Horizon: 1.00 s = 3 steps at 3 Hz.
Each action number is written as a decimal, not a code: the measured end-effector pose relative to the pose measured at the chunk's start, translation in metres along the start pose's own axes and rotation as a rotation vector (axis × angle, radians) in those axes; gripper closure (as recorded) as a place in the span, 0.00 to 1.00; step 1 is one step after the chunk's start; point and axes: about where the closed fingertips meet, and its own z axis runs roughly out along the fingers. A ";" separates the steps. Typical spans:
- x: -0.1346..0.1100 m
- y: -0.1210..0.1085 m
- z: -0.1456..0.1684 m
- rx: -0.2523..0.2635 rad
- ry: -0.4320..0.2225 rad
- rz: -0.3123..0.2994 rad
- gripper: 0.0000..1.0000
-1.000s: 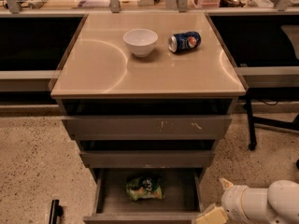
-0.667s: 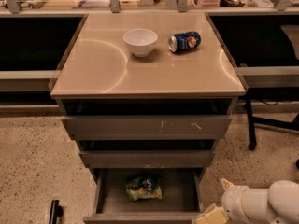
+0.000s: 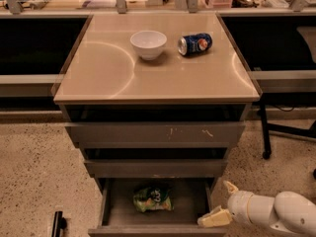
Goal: Pick green rice chip bag from bottom drawer and place on counter
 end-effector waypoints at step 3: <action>0.021 -0.029 0.056 -0.039 -0.111 0.058 0.00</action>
Offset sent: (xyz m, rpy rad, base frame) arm 0.0309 0.0053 -0.0338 0.0844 -0.0327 -0.0122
